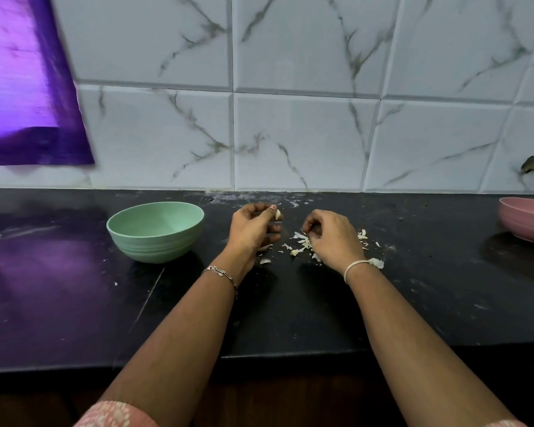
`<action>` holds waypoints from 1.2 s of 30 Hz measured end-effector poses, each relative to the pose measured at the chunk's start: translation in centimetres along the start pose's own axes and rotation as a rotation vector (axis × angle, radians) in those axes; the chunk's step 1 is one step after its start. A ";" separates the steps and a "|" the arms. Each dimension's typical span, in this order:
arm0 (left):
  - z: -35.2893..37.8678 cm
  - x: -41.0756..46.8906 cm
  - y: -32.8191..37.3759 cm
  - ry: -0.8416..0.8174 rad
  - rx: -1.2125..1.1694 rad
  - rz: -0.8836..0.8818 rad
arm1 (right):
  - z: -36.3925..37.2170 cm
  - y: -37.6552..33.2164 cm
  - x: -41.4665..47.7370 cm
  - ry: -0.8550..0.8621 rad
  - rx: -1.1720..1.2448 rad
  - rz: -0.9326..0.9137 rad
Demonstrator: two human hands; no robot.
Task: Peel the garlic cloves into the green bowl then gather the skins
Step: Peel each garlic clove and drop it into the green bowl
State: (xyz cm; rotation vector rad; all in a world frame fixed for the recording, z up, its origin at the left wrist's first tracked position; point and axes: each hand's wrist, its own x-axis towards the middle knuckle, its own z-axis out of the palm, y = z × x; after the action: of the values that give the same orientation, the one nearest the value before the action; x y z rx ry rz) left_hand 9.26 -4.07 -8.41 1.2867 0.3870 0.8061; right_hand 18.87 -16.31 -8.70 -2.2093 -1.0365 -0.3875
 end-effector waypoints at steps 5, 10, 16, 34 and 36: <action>-0.5 0.5 0.5 0.077 -0.095 0.044 | 1.3 -2.2 -1.1 -0.246 0.032 -0.200; -1.0 0.8 0.7 0.142 -0.142 0.060 | 3.8 -4.5 -1.7 -0.285 -0.194 -0.294; -1.3 1.1 0.3 0.122 -0.088 0.143 | 3.2 -2.4 -0.7 -0.186 -0.403 -0.060; -8.1 -2.3 7.1 0.135 0.443 0.427 | 2.5 -3.2 -1.5 0.000 -0.389 -0.406; -10.2 -1.9 8.2 0.170 0.644 0.464 | 2.9 -3.7 -1.2 -0.027 -0.465 -0.499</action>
State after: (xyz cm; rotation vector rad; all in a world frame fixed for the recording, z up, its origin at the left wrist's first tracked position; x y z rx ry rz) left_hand -1.39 2.15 -3.65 1.9561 0.5168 1.2475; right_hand 15.25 -13.28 -9.86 -2.3255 -1.6502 -0.8970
